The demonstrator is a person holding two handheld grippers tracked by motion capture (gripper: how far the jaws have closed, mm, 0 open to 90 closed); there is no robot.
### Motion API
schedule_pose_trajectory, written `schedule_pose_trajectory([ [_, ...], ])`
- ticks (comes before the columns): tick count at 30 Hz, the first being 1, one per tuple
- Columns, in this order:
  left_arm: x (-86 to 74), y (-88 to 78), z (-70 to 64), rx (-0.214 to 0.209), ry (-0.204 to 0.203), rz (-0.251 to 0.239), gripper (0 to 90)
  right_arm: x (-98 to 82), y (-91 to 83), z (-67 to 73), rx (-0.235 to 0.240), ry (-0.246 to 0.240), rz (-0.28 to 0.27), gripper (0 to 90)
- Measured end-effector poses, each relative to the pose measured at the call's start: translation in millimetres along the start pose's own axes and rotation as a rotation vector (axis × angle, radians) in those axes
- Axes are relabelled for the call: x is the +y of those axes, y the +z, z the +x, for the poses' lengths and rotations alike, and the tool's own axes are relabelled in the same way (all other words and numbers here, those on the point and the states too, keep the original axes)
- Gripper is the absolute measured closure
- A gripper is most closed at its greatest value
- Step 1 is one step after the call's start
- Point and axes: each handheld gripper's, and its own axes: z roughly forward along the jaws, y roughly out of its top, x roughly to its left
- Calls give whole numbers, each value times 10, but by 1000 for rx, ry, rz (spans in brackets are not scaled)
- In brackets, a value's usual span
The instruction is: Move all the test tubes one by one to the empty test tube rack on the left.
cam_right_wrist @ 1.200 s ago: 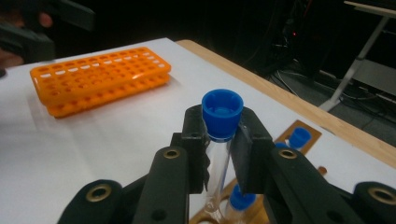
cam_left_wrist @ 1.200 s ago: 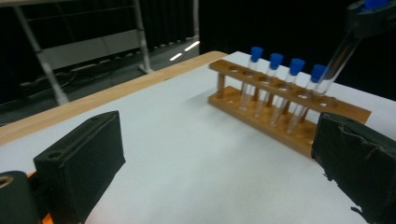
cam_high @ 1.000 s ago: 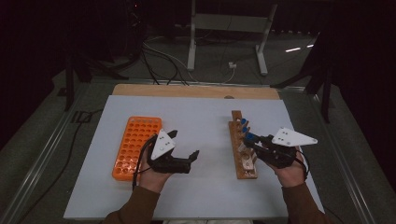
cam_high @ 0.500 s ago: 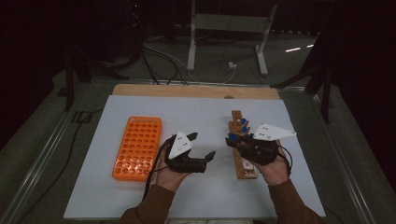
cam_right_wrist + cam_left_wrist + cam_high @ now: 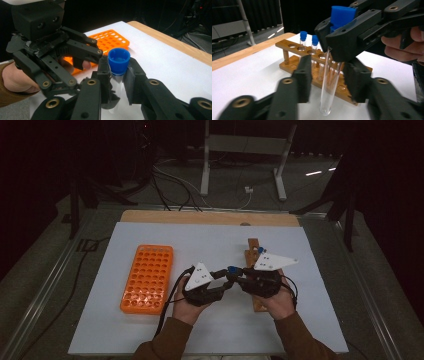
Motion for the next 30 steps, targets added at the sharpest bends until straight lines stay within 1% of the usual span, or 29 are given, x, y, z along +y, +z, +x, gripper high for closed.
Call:
schedule_pose_trajectory([
  [2,-3,0,4,-6,3,5,717,-9,7,-1,9,8,1,762],
  [3,-9,2,2,-21,11,9,749,-13,11,-1,10,11,1,762],
  [4,-9,2,2,-21,11,9,765,-13,11,-1,10,11,1,762],
  [6,-10,5,-16,-20,29,13,776,-22,16,-14,16,19,3,757],
  [8,-11,5,-15,-15,29,16,779,-24,13,-19,18,22,3,743],
  [9,-14,3,-6,-12,30,19,780,-24,-6,-37,35,36,-7,635],
  [10,-20,-6,21,-3,22,21,780,-24,-23,-48,44,44,-18,581],
  [11,-20,-6,21,-3,22,21,781,-21,-43,-57,37,48,-25,531],
  [12,-22,-15,40,4,20,23,781,-21,-43,-57,37,48,-25,531],
  [13,-25,-28,58,9,14,23,782,-18,-87,-73,26,57,-40,434],
  [15,-27,-63,94,23,3,16,782,-20,-128,-92,1,63,-53,344],
  [17,-27,-105,126,33,-9,6,781,-27,-156,-108,-43,59,-46,240],
  [19,-26,-173,168,48,-16,1,782,-45,-179,-129,-93,57,-40,157],
  [20,-25,-199,182,56,-16,-1,782,-58,-192,-142,-110,56,-41,144],
  [21,-25,-199,182,56,-16,-1,782,-58,-192,-142,-110,56,-41,144],
  [22,-26,-225,196,59,-21,-7,782,-89,-226,-168,-137,62,-42,94],
  [24,-32,-281,224,71,-28,-12,781,-129,-260,-204,-156,73,-41,33],
  [26,-44,-339,250,81,-37,-17,781,-149,-278,-222,-164,73,-43,30],
  [27,-64,-399,274,94,-46,-21,781,-185,-313,-250,-202,66,-39,0],
  [28,-64,-399,274,94,-46,-21,782,-185,-313,-250,-202,66,-39,0],
  [29,-75,-432,288,97,-48,-22,781,-217,-353,-278,-226,67,-44,0],
  [30,-87,-463,299,101,-53,-24,781,-217,-353,-278,-226,67,-44,0],
])
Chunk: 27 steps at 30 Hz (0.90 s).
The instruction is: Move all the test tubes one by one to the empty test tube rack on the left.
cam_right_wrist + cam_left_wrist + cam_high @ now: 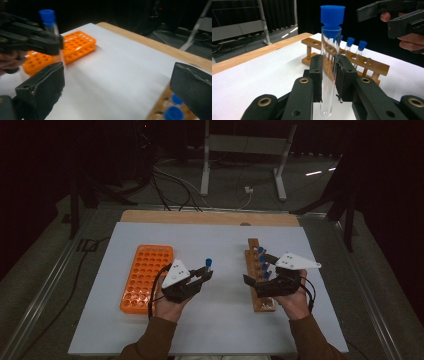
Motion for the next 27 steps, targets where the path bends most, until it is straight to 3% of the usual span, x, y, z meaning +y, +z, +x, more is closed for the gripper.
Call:
schedule_pose_trajectory([
  [1,-10,-31,15,5,-3,0,781,-26,-36,-34,-26,0,-4,0],
  [8,-91,-251,123,48,-22,-7,781,-120,-173,-169,-78,35,-27,0],
  [16,-192,-490,226,87,-41,-12,781,-203,-319,-247,-113,48,-42,0],
  [27,-402,-793,363,138,-83,6,780,-281,-380,-254,-124,52,-44,0],
])
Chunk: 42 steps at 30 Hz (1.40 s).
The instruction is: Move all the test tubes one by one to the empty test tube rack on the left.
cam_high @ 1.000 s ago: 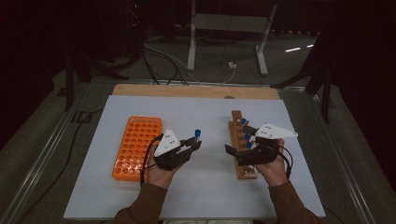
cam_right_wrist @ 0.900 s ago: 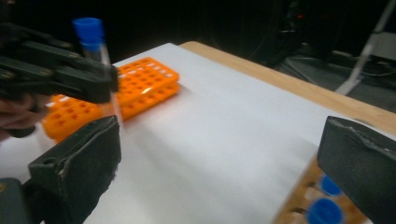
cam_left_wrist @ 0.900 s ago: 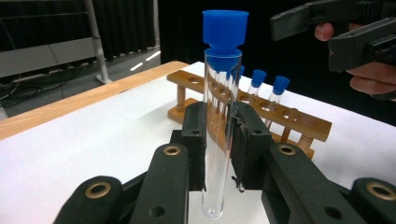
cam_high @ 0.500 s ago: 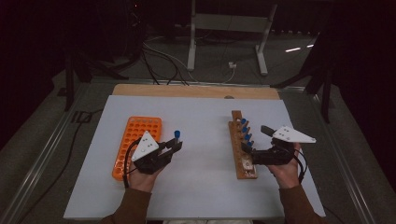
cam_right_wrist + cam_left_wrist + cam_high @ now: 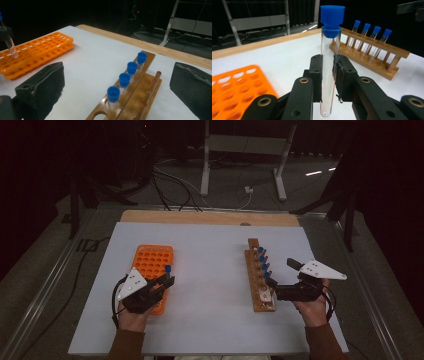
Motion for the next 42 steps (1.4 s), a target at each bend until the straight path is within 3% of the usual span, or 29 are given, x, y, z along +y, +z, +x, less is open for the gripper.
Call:
schedule_pose_trajectory([
  [8,-163,-204,132,25,-42,11,780,-24,-15,19,8,7,-5,0],
  [14,-257,-278,135,13,-57,35,780,-22,-21,26,9,7,-9,0],
  [16,-282,-280,118,18,-36,61,780,-24,-19,29,11,7,-9,0],
  [24,-385,-291,114,27,-17,145,779,-28,-17,32,21,2,-10,0],
  [28,-434,-260,81,38,26,220,780,-34,-18,31,26,2,-8,0],
  [33,-450,-238,59,49,52,255,781,-43,-8,44,31,-1,-3,0],
  [36,-480,-194,40,54,77,303,781,-51,6,49,34,-3,0,0],
  [42,-479,-184,32,55,81,310,780,-52,16,63,38,-6,2,0],
])
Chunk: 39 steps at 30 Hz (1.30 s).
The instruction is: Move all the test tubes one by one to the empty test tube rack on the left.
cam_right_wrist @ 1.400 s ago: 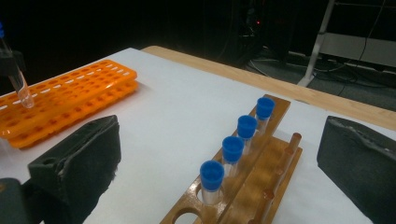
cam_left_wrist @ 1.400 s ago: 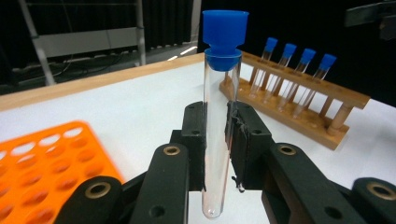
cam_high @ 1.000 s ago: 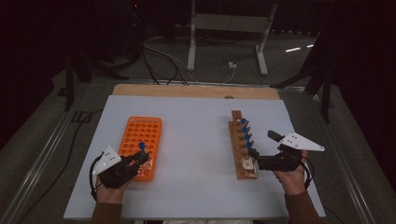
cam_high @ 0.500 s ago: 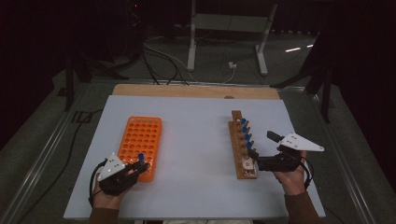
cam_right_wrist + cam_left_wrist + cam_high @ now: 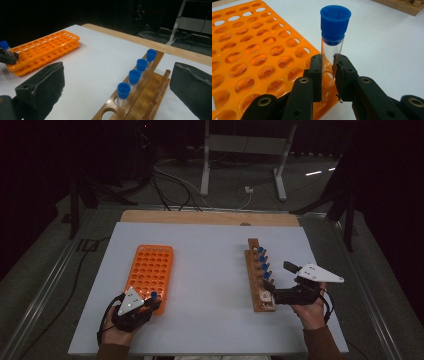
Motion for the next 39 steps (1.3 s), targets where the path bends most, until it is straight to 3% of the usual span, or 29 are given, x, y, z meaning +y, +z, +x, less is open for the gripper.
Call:
schedule_pose_trajectory([
  [4,-9,0,0,-4,-7,-11,761,-5,7,1,-1,0,1,0],
  [6,-12,4,14,-8,-16,-25,631,-9,11,-4,0,2,4,0],
  [12,41,-112,83,-16,-70,-150,481,-21,30,-22,-7,5,11,0],
  [18,43,-202,197,-23,-154,-246,367,-50,69,-33,-10,8,27,0],
  [23,80,-258,219,36,-192,-291,201,-107,128,-42,-29,-11,61,13],
  [27,134,-282,211,61,-191,-310,84,-182,195,-75,-27,3,89,39],
  [29,155,-290,211,69,-197,-316,30,-215,226,-79,-33,-5,103,77],
  [33,187,-313,215,92,-199,-325,17,-253,278,-58,-43,-13,130,198],
  [36,204,-328,215,98,-194,-324,17,-291,325,-31,-10,-49,154,435],
  [39,228,-334,213,104,-195,-325,17,-302,360,-16,-19,-76,168,497],
])
